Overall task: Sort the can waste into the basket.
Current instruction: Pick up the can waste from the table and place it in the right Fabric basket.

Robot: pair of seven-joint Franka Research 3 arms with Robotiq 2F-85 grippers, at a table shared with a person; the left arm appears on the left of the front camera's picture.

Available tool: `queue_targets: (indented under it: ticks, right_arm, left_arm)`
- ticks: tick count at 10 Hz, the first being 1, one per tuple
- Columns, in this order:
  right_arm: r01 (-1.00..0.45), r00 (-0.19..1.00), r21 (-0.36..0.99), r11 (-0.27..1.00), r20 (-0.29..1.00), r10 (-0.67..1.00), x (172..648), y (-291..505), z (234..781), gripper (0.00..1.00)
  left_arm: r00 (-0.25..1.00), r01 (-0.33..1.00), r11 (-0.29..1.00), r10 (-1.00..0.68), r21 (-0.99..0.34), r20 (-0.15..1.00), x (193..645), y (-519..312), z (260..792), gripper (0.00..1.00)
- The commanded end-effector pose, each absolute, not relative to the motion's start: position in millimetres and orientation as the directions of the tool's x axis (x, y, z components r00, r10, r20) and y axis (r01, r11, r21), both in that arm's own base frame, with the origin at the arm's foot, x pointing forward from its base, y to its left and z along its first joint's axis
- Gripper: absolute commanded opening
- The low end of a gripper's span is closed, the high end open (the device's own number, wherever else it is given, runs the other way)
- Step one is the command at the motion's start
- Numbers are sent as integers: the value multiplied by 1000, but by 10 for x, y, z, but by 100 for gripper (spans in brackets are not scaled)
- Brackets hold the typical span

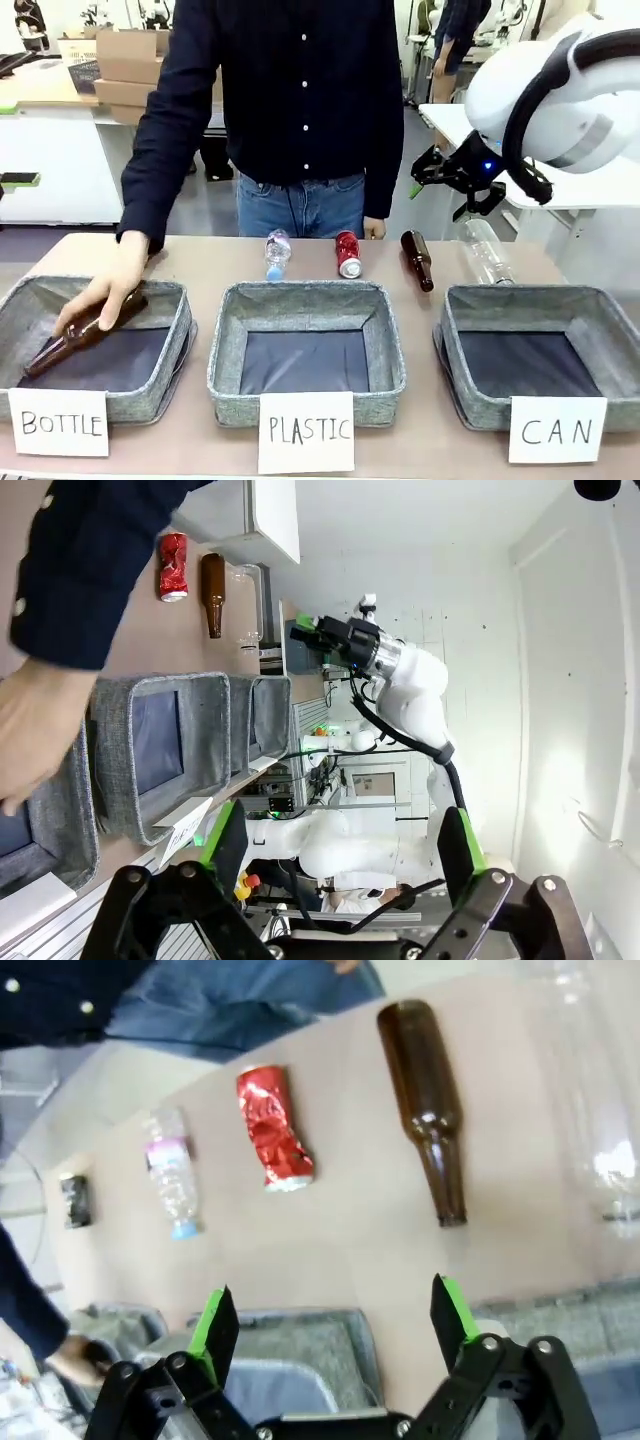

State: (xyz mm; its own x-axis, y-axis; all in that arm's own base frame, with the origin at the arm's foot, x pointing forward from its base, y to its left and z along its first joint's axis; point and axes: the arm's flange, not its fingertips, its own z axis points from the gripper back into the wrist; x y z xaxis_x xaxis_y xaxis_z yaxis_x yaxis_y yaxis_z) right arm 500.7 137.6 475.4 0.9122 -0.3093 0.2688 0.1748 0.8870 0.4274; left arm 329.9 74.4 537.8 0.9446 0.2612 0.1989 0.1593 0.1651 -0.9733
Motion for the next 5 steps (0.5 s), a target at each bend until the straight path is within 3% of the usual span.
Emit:
queue_targets:
  ticks: [1, 5]
  right_arm:
    - [38, 953, 340, 940, 271, -137, 5791, 1703, 4552, 100]
    - [-56, 988, 138, 989, 147, 35, 6496, 2518, 3828, 100]
  left_arm:
    - [940, 187, 148, 259, -971, 221, 3305, 740, 5393, 100]
    - [940, 187, 148, 259, -971, 221, 3305, 740, 5393, 100]
